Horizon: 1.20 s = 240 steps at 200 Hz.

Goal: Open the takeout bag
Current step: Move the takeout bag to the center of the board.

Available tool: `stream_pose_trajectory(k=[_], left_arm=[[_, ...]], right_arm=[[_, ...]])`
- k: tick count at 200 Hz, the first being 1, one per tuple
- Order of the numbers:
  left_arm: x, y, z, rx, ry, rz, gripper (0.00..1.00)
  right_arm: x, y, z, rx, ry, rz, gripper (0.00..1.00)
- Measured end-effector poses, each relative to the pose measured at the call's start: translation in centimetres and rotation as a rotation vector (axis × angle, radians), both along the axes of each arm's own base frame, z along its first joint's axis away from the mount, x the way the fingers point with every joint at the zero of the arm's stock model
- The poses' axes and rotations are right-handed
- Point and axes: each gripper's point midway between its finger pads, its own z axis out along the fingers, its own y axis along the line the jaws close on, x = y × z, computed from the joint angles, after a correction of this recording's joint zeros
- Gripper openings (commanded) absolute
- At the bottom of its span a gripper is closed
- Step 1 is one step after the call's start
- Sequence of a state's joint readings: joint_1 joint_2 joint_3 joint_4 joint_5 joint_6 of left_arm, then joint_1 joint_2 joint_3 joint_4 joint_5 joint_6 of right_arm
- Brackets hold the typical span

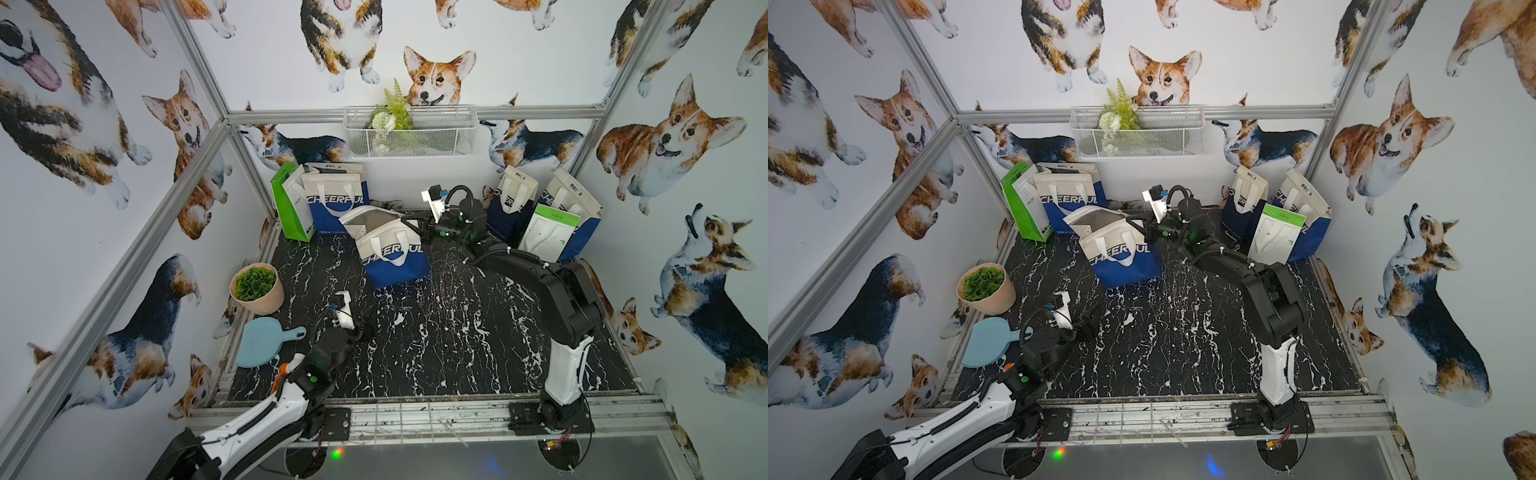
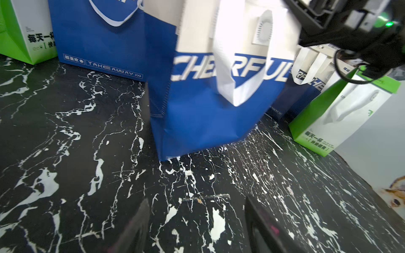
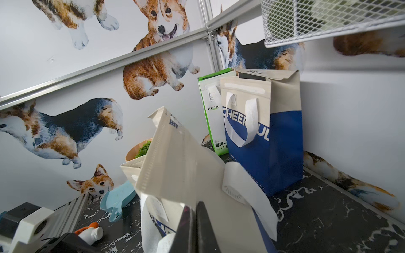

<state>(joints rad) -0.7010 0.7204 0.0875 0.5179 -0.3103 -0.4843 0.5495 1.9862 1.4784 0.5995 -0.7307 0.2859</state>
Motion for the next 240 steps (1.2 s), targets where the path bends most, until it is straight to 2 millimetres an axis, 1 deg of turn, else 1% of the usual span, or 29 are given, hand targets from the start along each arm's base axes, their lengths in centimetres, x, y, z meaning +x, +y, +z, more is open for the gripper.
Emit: stream_pose_trajectory(k=[23,30,46,64,84,101,121,160,183,240], left_arm=[[-0.4,-0.3,0.0,-0.020,0.014,-0.024,0.69],[-0.5,-0.3,0.1,-0.025,0.016,-0.029,0.69],[-0.8,-0.4,0.3,-0.034,0.019,-0.042,0.69],[-1.1,-0.4,0.8,-0.043,0.018,-0.049,0.68],[-1.5,-0.1,1.3,-0.054,0.017,-0.051,0.68],[-2.0,0.0,1.3,-0.058,0.026,-0.061,0.66],[-2.4,0.2,1.2,-0.065,0.033,-0.065,0.63],[-2.7,0.1,0.4,-0.058,0.062,-0.081,0.62],[-2.8,-0.1,-0.3,-0.044,0.085,-0.091,0.62],[-3.0,-0.2,0.3,-0.062,0.066,-0.103,0.62]], right_arm=[[1.8,2.5,-0.7,0.039,0.025,0.020,0.00],[2.3,3.5,-1.3,0.048,0.043,0.033,0.00],[3.6,5.4,-1.3,0.078,0.051,0.049,0.00],[4.1,8.1,-0.7,0.115,0.027,0.072,0.00],[4.1,10.7,-0.2,0.152,-0.001,0.084,0.00],[4.4,12.7,-0.6,0.178,-0.019,0.081,0.00],[5.0,14.5,-1.5,0.196,-0.029,0.065,0.00],[5.5,16.3,-1.5,0.241,-0.062,0.010,0.00],[4.8,17.4,-1.8,0.245,-0.085,-0.006,0.00],[4.1,18.8,-2.2,0.268,-0.105,-0.049,0.00]])
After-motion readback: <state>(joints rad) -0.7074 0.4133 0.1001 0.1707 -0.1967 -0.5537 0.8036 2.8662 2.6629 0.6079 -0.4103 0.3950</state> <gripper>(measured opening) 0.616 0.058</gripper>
